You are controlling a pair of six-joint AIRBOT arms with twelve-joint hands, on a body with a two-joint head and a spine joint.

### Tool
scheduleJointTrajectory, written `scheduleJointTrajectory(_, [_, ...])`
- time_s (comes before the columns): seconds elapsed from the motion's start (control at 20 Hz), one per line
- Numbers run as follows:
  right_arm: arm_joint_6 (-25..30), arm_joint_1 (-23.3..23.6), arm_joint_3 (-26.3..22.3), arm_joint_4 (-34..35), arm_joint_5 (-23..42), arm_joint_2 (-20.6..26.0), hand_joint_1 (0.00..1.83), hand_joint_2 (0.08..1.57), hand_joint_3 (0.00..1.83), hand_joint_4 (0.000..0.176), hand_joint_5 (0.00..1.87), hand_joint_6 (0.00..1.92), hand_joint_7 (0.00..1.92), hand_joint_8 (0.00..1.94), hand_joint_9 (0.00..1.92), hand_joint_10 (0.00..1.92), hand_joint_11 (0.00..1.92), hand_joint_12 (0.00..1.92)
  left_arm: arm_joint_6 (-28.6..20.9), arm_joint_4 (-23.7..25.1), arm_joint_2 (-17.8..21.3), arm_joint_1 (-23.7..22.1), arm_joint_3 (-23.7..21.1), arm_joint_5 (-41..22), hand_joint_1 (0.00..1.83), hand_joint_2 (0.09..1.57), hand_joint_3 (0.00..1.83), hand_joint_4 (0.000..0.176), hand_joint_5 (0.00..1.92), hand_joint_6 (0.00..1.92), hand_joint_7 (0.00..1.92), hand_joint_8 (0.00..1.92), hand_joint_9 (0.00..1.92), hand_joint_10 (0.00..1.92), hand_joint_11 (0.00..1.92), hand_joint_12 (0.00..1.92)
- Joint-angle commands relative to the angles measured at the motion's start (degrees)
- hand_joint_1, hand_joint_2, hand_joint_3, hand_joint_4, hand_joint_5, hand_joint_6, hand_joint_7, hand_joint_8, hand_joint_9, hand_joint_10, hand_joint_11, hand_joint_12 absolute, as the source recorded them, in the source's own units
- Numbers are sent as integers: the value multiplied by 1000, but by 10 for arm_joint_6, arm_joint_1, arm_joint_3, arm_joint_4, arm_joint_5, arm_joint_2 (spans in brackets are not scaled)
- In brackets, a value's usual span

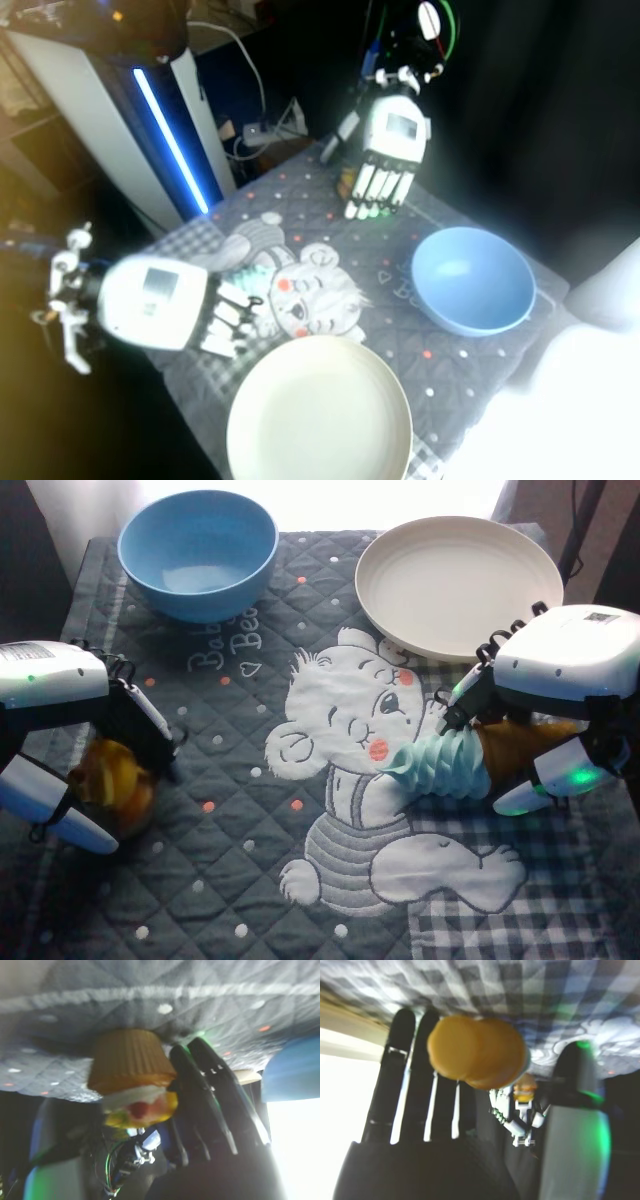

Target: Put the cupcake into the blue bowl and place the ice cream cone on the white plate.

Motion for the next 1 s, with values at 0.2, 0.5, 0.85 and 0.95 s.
scheduleJointTrajectory(0.2, [2, 4, 5, 14, 50, -6, 1153, 1124, 0, 0, 966, 987, 1450, 17, 1248, 909, 1075, 1406, -5, -36, -12, 10, 11, -46, 1395, 1011, 0, 0, 1179, 487, 1250, 416, 1183, 925, 958, 1154])
scheduleJointTrajectory(0.5, [-11, 4, 1, 50, 106, -6, 1276, 1089, 2, 0, 930, 876, 1159, 883, 1229, 802, 1047, 1318, -4, -62, -13, 6, 23, -58, 1392, 1045, 0, 0, 1112, 673, 1172, 573, 1021, 1084, 787, 1210])
scheduleJointTrajectory(0.85, [-117, 8, -28, 170, 204, 39, 1190, 1093, 0, 0, 1014, 872, 1249, 575, 1288, 742, 1035, 1431, 14, -131, 7, -28, 34, -120, 1256, 1040, 0, 5, 1140, 657, 1168, 751, 1214, 453, 920, 1253])
scheduleJointTrajectory(0.95, [-118, 12, -20, 198, 225, 41, 1160, 1115, 0, 0, 982, 957, 1298, 398, 1233, 975, 1070, 1540, 20, -138, 8, -50, 38, -123, 1271, 1032, 0, 0, 1122, 633, 1229, 696, 1276, 449, 992, 1242])
